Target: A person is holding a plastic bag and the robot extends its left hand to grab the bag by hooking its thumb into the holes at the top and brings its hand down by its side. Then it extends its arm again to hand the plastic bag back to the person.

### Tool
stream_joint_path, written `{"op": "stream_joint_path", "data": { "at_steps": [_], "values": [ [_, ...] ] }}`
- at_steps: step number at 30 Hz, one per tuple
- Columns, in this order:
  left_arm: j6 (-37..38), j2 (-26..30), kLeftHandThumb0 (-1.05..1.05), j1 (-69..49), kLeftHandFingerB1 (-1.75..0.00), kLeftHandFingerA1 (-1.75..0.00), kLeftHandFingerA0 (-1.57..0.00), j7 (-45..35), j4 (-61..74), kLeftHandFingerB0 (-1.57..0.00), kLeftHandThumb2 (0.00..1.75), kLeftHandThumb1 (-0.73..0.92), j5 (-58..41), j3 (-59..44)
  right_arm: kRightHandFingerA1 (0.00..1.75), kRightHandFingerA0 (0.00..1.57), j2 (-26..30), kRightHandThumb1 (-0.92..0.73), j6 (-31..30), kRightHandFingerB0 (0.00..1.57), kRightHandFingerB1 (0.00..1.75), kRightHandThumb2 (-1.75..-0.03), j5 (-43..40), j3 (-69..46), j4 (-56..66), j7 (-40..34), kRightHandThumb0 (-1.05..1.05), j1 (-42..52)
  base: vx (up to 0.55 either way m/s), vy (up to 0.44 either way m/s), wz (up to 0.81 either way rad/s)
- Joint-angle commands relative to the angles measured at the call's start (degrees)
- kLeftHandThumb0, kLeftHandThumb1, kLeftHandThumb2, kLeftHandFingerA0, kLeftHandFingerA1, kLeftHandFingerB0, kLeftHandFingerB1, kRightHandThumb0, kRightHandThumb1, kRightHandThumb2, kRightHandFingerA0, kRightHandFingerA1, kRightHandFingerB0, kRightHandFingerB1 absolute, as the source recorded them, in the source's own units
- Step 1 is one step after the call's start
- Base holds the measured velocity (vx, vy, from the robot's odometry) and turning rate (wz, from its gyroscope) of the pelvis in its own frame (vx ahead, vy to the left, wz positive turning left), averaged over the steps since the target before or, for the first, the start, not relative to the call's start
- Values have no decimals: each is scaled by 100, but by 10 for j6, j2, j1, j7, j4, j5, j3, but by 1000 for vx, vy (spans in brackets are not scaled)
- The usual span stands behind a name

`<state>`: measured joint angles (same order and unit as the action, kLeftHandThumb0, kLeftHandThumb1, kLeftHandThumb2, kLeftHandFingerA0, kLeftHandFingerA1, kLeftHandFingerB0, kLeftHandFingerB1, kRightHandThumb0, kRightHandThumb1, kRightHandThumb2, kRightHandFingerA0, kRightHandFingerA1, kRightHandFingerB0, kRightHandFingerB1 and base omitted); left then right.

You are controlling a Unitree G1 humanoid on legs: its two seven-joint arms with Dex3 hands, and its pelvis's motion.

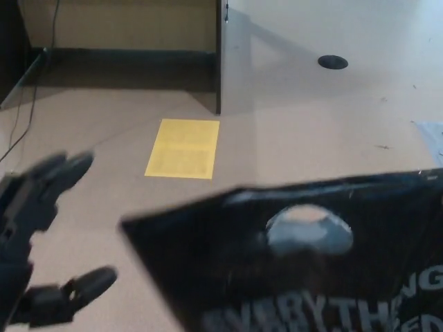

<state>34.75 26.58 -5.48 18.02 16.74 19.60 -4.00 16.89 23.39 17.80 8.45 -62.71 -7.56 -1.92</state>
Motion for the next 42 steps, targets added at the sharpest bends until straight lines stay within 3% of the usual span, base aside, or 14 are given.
{"op": "stream_joint_path", "data": {
  "at_steps": [1, 11, 14, 15, 18, 19, 24, 26, 27, 31, 32, 38, 39, 42],
  "values": [
    [-142, 2, -59, 93, -27, -32, -5, -96, 150, -8, 71, 39, -1, -13, 62, 81, 19, -68, 18, 64, 45, -60, 2, -2, -14, -7, -30, -8, 0, 0, 0],
    [-205, -48, -56, 144, -27, -29, -8, -147, 204, -9, 55, 50, 30, 57, 67, 82, 19, -68, 24, 66, 46, -60, 4, 0, -13, -12, -30, -6, 0, 0, 0],
    [-214, -65, -82, 156, -28, -37, -8, -157, 208, -7, 69, 47, 54, 80, 69, 82, 19, -67, 17, 66, 45, -60, -1, -4, -14, -8, -29, -13, 0, 0, 0],
    [-216, -70, -33, 156, -48, -50, -2, -159, 210, 0, 86, 26, 57, 85, 71, 82, 19, -67, 15, 66, 45, -60, -1, -4, -14, -8, -29, -15, 0, 0, 0],
    [-224, -81, -34, 155, -48, -50, -2, -169, 218, 0, 87, 27, 68, 92, 68, 81, 22, -67, 24, 66, 45, -60, -1, -5, -13, -8, -30, -17, 0, 0, 0],
    [-227, -82, -70, 155, -33, -42, -9, -171, 220, -1, 75, 43, 71, 91, 67, 82, 23, -67, 27, 66, 46, -60, -1, -5, -12, -8, -30, -17, 0, 0, 0],
    [-244, -97, -66, 166, -38, -40, -5, -188, 238, -10, 73, 40, 64, 87, 59, 83, 23, -68, 27, 67, 46, -61, 5, 1, -13, -12, -31, -18, 0, 0, 0],
    [-244, -107, -33, 176, -47, -50, -1, -187, 241, 0, 90, 32, 61, 88, 58, 81, 22, -68, 28, 66, 46, -61, 1, -1, -13, -8, -31, -17, 0, 0, 0],
    [-250, -111, -69, 179, -37, -39, -4, -192, 244, -9, 74, 41, 51, 89, 60, 82, 22, -68, 29, 66, 46, -61, 2, 0, -14, -9, -31, -16, 0, 0, 0],
    [-268, -126, -71, 181, -31, -38, -4, -213, 260, -2, 73, 43, 31, 96, 60, 82, 21, -68, 28, 65, 45, -61, 2, 1, -13, -11, -32, -11, 0, 0, 0],
    [-269, -130, -34, 179, -48, -50, -1, -214, 263, 0, 91, 34, 36, 100, 64, 82, 21, -68, 28, 65, 45, -61, 3, 1, -14, -12, -32, -11, 0, 0, 0],
    [-309, -157, -34, 168, -48, -49, -1, -235, 295, 0, 90, 32, 41, 119, 63, 82, 22, -67, 33, 65, 46, -61, 4, 3, -17, -11, -31, -16, 0, 0, 0],
    [-314, -160, -61, 170, -26, -31, -14, -238, 299, -12, 57, 54, 41, 122, 65, 82, 23, -68, 33, 65, 46, -60, 4, 3, -16, -10, -30, -17, 0, 0, 0],
    [-325, -167, -82, 172, -27, -34, -4, -250, 309, -10, 69, 47, 40, 133, 66, 82, 23, -68, 30, 65, 45, -60, 4, 3, -15, -9, -30, -19, 0, 0, 0]
  ]
}}
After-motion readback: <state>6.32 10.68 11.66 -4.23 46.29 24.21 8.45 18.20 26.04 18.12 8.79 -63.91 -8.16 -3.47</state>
